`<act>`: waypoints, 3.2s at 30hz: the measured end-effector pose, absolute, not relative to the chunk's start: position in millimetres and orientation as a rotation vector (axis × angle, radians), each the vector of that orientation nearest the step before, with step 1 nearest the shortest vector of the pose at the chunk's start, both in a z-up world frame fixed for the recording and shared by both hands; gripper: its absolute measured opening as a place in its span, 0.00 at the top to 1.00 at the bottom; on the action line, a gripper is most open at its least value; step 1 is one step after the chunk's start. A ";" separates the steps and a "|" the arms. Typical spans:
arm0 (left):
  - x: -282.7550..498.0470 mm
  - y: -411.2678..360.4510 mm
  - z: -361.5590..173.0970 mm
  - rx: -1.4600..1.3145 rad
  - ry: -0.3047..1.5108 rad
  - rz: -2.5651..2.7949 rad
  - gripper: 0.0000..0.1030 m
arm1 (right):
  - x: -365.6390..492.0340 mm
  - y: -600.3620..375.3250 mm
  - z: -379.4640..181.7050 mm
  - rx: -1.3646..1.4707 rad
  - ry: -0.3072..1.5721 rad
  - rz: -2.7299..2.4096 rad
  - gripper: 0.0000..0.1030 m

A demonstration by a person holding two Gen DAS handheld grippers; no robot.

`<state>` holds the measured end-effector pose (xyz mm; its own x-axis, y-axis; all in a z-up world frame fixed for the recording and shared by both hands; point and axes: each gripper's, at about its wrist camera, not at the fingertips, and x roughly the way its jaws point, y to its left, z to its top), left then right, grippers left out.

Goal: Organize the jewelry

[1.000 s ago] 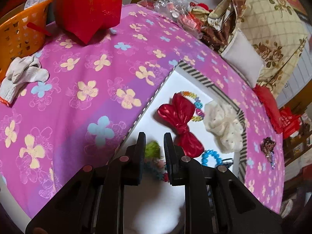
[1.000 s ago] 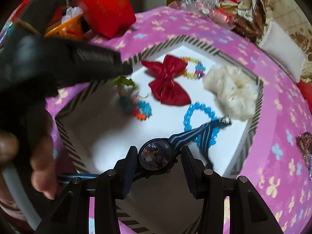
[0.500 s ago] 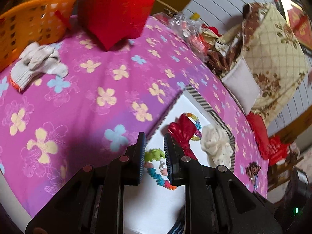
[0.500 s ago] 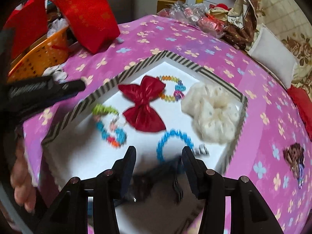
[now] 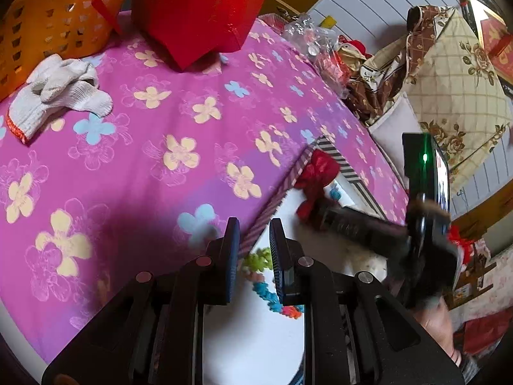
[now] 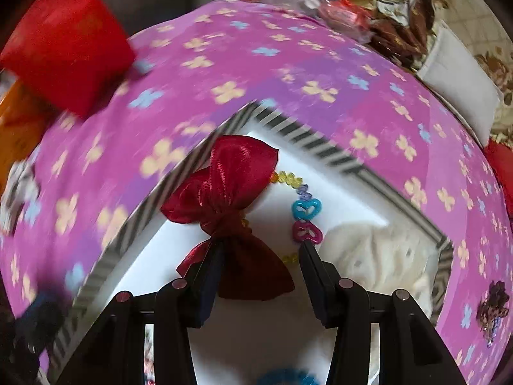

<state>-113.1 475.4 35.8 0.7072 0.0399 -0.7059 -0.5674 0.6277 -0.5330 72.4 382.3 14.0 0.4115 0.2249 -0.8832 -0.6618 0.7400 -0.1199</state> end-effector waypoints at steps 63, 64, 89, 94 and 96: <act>-119.8 480.4 36.3 -0.838 0.699 0.413 0.75 | -32.8 318.7 10.1 -0.693 0.941 0.733 0.54; -119.0 479.9 35.8 -0.834 0.703 0.413 0.75 | -36.1 310.4 16.7 -0.667 0.931 0.732 0.54; -132.4 281.5 113.1 -0.380 0.762 0.238 0.52 | -89.4 -95.3 37.7 -0.159 0.892 0.244 0.39; -132.2 220.7 136.8 -0.327 0.767 0.149 0.49 | -100.9 -112.5 29.9 -0.158 0.856 0.256 0.39; -130.9 198.5 142.1 -0.296 0.773 0.123 0.49 | -103.0 -121.7 25.8 -0.150 0.854 0.256 0.39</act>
